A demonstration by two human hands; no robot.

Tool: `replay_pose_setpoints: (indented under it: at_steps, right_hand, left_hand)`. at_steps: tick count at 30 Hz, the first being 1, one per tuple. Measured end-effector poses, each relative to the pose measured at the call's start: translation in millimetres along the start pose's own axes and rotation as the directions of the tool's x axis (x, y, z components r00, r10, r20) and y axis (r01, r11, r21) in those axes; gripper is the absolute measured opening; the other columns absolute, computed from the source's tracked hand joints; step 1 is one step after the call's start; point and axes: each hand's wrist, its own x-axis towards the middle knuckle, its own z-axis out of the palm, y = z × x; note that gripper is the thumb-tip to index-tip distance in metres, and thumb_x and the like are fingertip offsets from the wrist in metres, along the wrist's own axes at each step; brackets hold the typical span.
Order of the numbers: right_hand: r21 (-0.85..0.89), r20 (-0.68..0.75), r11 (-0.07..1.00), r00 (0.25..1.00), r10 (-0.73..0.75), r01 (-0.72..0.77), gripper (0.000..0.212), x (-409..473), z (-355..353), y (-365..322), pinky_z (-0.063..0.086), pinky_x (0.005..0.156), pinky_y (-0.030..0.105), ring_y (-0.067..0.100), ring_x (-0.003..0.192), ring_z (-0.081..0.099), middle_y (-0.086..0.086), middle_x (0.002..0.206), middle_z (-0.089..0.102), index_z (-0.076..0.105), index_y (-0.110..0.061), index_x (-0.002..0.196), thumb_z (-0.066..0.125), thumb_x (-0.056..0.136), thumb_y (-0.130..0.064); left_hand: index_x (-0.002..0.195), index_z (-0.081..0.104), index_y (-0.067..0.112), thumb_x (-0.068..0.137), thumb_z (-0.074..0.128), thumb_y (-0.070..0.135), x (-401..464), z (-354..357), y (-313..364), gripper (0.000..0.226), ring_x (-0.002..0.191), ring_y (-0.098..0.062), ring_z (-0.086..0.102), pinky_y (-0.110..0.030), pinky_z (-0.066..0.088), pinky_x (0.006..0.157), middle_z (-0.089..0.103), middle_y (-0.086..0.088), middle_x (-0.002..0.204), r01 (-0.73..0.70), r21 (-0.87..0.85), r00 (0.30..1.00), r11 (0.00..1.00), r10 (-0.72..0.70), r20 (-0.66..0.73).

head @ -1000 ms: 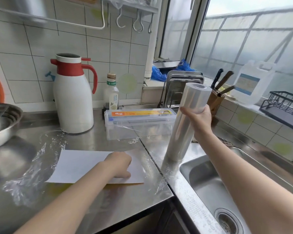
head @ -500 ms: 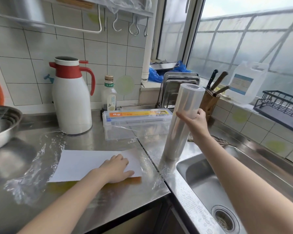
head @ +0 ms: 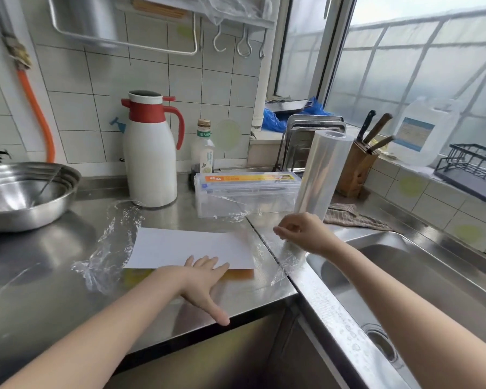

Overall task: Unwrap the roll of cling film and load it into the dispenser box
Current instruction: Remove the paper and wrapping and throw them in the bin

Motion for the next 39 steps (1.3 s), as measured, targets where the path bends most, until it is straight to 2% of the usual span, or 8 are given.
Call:
replay_pose_setpoints:
  at_steps: [7, 14, 19, 23, 27, 30, 35, 39]
  right_hand:
    - [0.009, 0.180, 0.999, 0.983, -0.049, 0.048, 0.027, -8, 11, -32, 0.055, 0.085, 0.034, 0.020, 0.087, 0.068, 0.009, 0.097, 0.073, 0.070, -0.007, 0.100, 0.063, 0.089, -0.030]
    - [-0.291, 0.525, 0.946, 0.851, 0.031, 0.145, 0.090, -1, 40, -70, 0.037, 0.108, 0.038, 0.022, 0.128, 0.044, 0.000, 0.144, 0.043, 0.033, -0.020, 0.141, 0.078, 0.068, -0.046]
    - [-0.254, 0.465, 0.956, 0.885, -0.013, 0.148, 0.040, 19, 58, -95, 0.052, 0.087, 0.034, 0.024, 0.103, 0.063, 0.005, 0.116, 0.068, 0.063, -0.015, 0.118, 0.070, 0.079, -0.017]
    - [-0.201, 0.528, 0.975, 0.849, 0.028, 0.093, 0.020, 33, 62, -96, 0.052, 0.088, 0.032, 0.020, 0.092, 0.063, 0.004, 0.104, 0.071, 0.073, -0.012, 0.101, 0.060, 0.086, -0.014]
    - [-0.114, 0.556, 0.983, 0.811, 0.181, -0.142, 0.020, 40, 56, -79, 0.048, 0.062, 0.023, 0.015, 0.075, 0.057, 0.000, 0.085, 0.064, 0.070, -0.015, 0.096, 0.051, 0.091, -0.013]
    - [-0.005, 0.576, 0.933, 0.761, 0.298, -0.361, 0.020, 38, 47, -59, 0.050, 0.064, 0.026, 0.016, 0.068, 0.058, 0.002, 0.080, 0.062, 0.064, -0.014, 0.090, 0.045, 0.094, -0.009]
    - [0.081, 0.598, 0.793, 0.666, 0.446, -0.604, 0.027, 32, 43, -29, 0.050, 0.095, 0.050, 0.036, 0.097, 0.064, 0.019, 0.104, 0.063, 0.062, 0.003, 0.110, 0.040, 0.095, -0.003]
    - [-0.004, 0.621, 0.760, 0.594, 0.511, -0.650, 0.035, 28, 48, -18, 0.042, 0.105, 0.052, 0.037, 0.121, 0.053, 0.022, 0.130, 0.055, 0.054, 0.004, 0.126, 0.044, 0.095, -0.006]
  left_hand:
    - [0.133, 0.040, 0.007, 0.087, 0.040, 0.018, -20, 16, -13, 0.047, 0.139, -0.029, 0.029, -0.042, 0.030, 0.111, 0.032, -0.010, 0.146, 0.072, -0.089, 0.979, 0.993, -0.088, -0.182]
    - [0.119, 0.060, 0.016, 0.088, 0.033, 0.001, -25, -15, -13, 0.044, 0.119, -0.025, 0.053, -0.033, 0.041, 0.099, 0.057, -0.008, 0.131, 0.032, -0.352, 0.962, 0.935, -0.124, -0.242]
    - [0.112, 0.062, 0.010, 0.083, 0.027, -0.006, -48, -45, -5, 0.048, 0.085, -0.017, 0.063, -0.024, 0.052, 0.074, 0.065, -0.011, 0.108, -0.053, -0.553, 0.986, 0.832, -0.044, -0.161]
    - [0.117, 0.059, 0.017, 0.090, 0.041, 0.009, -62, -51, -9, 0.033, 0.096, -0.020, 0.065, -0.034, 0.048, 0.084, 0.064, -0.006, 0.118, 0.017, -0.319, 0.955, 0.948, -0.110, -0.276]
    - [0.129, 0.048, 0.018, 0.083, 0.062, 0.039, -64, -41, -16, 0.052, 0.128, -0.022, 0.047, -0.054, 0.019, 0.116, 0.053, -0.004, 0.131, 0.218, 0.306, 0.591, 0.927, 0.125, -0.797]
    - [0.119, 0.057, 0.016, 0.074, 0.068, 0.043, -64, -32, -21, 0.053, 0.124, -0.025, 0.053, -0.056, 0.028, 0.113, 0.060, -0.007, 0.123, 0.188, 0.515, 0.335, 0.836, 0.438, -0.834]
    - [0.149, 0.021, 0.020, 0.085, 0.058, 0.042, -37, -5, -25, 0.078, 0.145, -0.024, 0.021, -0.043, 0.005, 0.121, 0.026, -0.009, 0.155, 0.025, 0.493, 0.717, 0.870, 0.328, -0.615]
    - [0.151, -0.010, 0.021, 0.086, 0.056, 0.030, -13, 1, -22, 0.093, 0.149, -0.022, -0.005, -0.043, -0.008, 0.119, -0.007, -0.006, 0.161, 0.082, 0.432, 0.774, 0.898, 0.216, -0.596]
